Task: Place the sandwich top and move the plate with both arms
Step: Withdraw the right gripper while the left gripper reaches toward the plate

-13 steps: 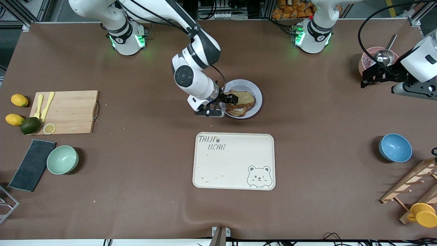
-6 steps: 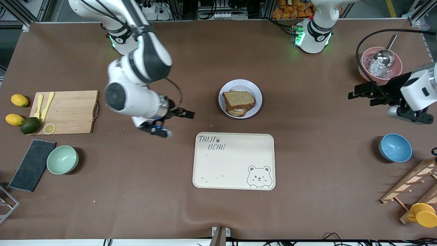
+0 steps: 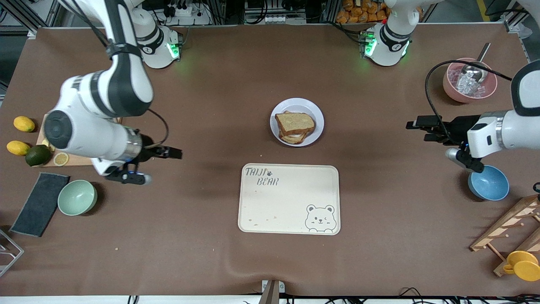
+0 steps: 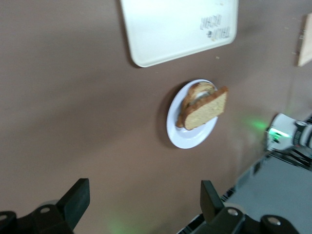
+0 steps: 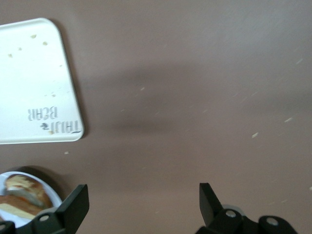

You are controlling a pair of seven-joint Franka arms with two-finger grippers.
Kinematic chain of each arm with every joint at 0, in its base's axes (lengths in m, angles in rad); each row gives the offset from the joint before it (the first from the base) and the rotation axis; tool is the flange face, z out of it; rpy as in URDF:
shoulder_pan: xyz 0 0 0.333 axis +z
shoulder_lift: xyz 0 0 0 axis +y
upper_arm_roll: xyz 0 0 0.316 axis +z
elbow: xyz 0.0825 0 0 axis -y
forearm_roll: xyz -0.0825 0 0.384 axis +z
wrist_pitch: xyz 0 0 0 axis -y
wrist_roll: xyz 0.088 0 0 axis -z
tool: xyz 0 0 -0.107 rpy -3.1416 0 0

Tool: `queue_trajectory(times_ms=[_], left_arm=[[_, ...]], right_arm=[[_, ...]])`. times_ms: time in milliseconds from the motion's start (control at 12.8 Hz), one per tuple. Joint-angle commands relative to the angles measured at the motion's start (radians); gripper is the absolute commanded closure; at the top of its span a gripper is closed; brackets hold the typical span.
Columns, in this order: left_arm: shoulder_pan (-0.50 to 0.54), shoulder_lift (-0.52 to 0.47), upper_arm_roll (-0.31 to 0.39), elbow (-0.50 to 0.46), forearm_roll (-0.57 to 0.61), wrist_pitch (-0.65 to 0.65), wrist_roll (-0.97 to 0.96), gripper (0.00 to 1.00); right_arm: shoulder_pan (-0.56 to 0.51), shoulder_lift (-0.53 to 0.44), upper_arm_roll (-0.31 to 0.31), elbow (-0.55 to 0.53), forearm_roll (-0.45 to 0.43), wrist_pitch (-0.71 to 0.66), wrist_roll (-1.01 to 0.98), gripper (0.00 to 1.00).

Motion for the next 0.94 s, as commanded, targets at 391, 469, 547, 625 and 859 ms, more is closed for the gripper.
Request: queue_trajectory(times_ms=[391, 469, 547, 625, 859], left_arm=[[-0.013, 0.052, -0.012, -0.178, -0.207, 0.094, 0.152, 0.00], [-0.012, 0.053, -0.012, -0.200, -0.241, 0.102, 0.182, 0.00], [-0.021, 0.059, -0.012, -0.217, -0.261, 0.120, 0.203, 0.00], [-0.044, 0.067, -0.012, -0.244, -0.267, 0.166, 0.205, 0.00], [-0.114, 0.073, -0.016, -0.323, -0.322, 0.270, 0.214, 0.00]], right_arm=[[-0.154, 0.011, -0.056, 0.068, -0.038, -0.029, -0.361, 0.00], [-0.157, 0.012, -0.056, 0.101, -0.085, -0.043, -0.362, 0.00], [-0.160, 0.012, -0.054, 0.123, -0.127, -0.043, -0.362, 0.00], [-0.160, 0.012, -0.056, 0.126, -0.142, -0.043, -0.364, 0.00], [-0.243, 0.011, -0.053, 0.149, -0.126, -0.040, -0.548, 0.00]])
